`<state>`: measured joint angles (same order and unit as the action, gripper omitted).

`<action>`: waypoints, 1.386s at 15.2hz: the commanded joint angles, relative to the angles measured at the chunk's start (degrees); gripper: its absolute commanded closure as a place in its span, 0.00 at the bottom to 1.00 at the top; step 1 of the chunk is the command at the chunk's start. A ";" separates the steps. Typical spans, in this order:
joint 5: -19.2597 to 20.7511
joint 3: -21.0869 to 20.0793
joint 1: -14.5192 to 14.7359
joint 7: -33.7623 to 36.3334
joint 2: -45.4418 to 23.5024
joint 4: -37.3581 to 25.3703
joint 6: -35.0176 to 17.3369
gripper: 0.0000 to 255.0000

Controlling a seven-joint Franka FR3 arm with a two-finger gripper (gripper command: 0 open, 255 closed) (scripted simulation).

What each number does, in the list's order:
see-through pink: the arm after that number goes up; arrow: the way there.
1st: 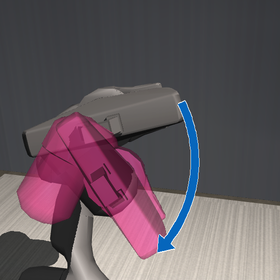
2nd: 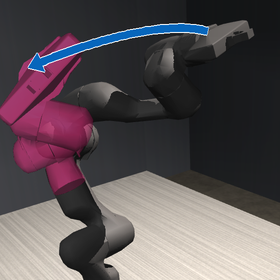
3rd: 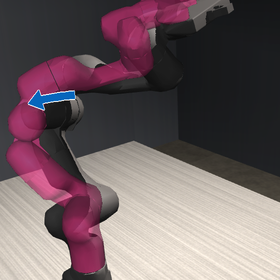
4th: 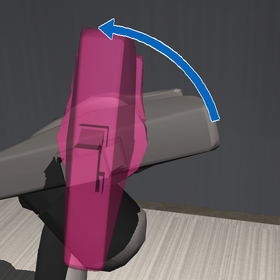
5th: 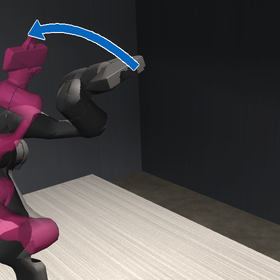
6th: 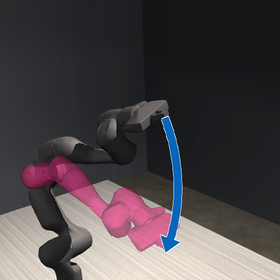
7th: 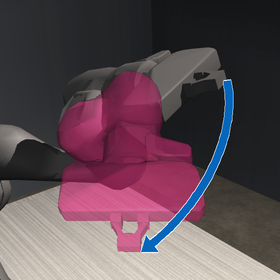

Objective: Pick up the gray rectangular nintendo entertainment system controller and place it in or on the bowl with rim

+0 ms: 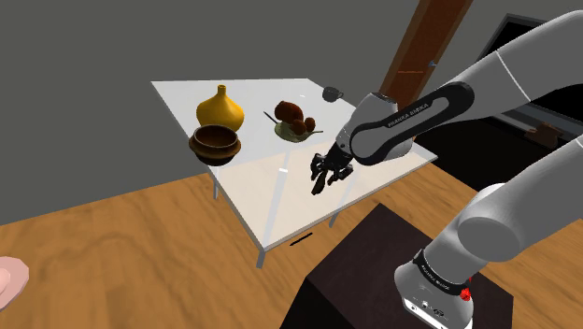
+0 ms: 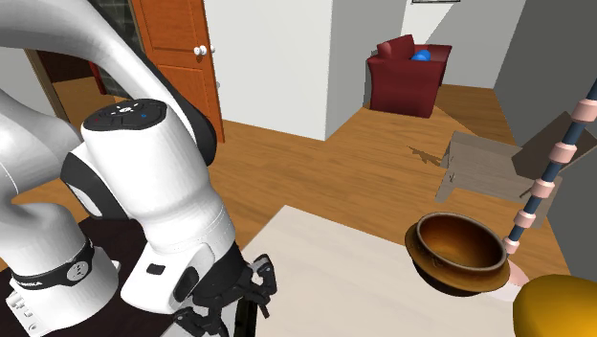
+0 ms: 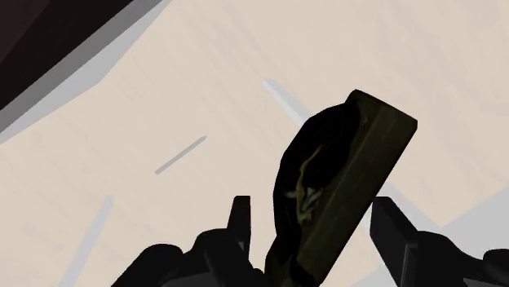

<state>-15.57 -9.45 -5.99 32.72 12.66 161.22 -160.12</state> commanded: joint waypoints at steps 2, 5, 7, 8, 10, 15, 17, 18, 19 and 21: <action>0.00 0.00 0.00 0.00 0.00 0.00 0.00 1.00; 0.00 0.00 0.00 0.00 0.00 0.00 0.00 1.00; 0.00 0.00 0.00 0.00 0.00 0.00 0.00 1.00; 0.00 0.00 0.00 0.00 0.00 0.00 0.00 1.00; 0.25 -0.03 -0.13 0.24 0.94 -0.13 1.07 1.00; 1.30 -0.09 -0.68 1.22 5.42 -1.04 6.44 1.00; 1.65 -0.07 -0.86 1.54 7.06 -1.52 8.56 1.00; 1.81 -0.06 -0.94 1.69 7.84 -1.79 9.61 1.00; 1.97 -0.04 -1.02 1.84 8.61 -2.07 10.65 1.00; 2.27 0.02 -1.16 2.11 10.07 -2.68 12.72 1.00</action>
<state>-13.46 -9.49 -7.07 34.72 21.96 158.85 -148.51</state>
